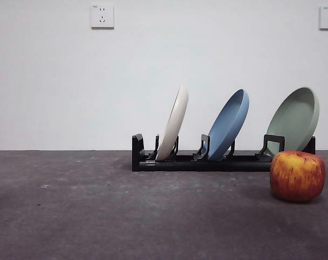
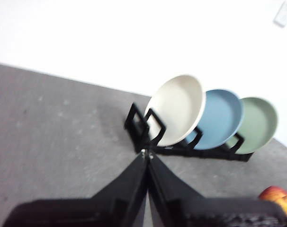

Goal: Take the yellow plate from the plate rack,put the plate on the table,take the apple from the table,put the apple in the plate

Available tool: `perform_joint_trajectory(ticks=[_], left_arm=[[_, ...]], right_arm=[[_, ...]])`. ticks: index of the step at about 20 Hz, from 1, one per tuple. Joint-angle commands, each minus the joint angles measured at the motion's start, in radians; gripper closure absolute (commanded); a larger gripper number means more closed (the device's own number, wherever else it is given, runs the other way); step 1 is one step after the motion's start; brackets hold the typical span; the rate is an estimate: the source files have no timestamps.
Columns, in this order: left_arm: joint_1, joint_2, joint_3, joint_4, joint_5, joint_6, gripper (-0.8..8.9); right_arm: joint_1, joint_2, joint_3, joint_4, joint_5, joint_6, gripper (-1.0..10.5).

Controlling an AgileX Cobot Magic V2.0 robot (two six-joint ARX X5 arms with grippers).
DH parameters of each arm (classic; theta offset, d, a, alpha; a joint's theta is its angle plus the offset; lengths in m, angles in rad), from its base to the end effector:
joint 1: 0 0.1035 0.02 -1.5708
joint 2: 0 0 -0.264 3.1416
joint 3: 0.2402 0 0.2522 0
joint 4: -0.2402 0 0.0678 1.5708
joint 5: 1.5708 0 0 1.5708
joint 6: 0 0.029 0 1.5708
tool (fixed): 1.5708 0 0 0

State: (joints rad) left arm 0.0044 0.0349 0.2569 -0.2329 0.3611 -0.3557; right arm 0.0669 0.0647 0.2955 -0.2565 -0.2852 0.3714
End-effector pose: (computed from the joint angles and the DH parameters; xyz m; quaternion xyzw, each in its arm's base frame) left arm 0.0769 -0.0099 0.2241 -0.1751 0.0367 -0.1737 0.9684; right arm 0.0762 0.0133 0.2326 0.1831 0.0449 0.1698 0.9673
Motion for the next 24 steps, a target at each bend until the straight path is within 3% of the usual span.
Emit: perform_joint_trajectory(ticks=[1, 5, 13, 18, 21, 24], left_arm=[[0.003, 0.039, 0.069, -0.027, 0.033, -0.007, 8.2], [0.003, 0.124, 0.181, -0.094, 0.107, 0.033, 8.2], [0.003, 0.327, 0.399, -0.311, 0.294, 0.196, 8.2], [0.002, 0.42, 0.507, -0.46, 0.356, 0.315, 8.2], [0.002, 0.467, 0.567, -0.582, 0.378, 0.401, 8.2], [0.002, 0.489, 0.589, -0.646, 0.377, 0.425, 8.16]], right_arm=[[0.0, 0.057, 0.103, -0.078, 0.002, -0.009, 9.6], [0.001, 0.16, 0.253, -0.237, -0.005, -0.127, 9.6], [0.001, 0.386, 0.548, -0.61, -0.037, -0.398, 9.6], [0.001, 0.488, 0.668, -0.793, -0.113, -0.494, 9.6], [0.003, 0.535, 0.715, -0.885, -0.135, -0.524, 9.6], [0.006, 0.553, 0.721, -0.896, -0.134, -0.523, 9.4]])
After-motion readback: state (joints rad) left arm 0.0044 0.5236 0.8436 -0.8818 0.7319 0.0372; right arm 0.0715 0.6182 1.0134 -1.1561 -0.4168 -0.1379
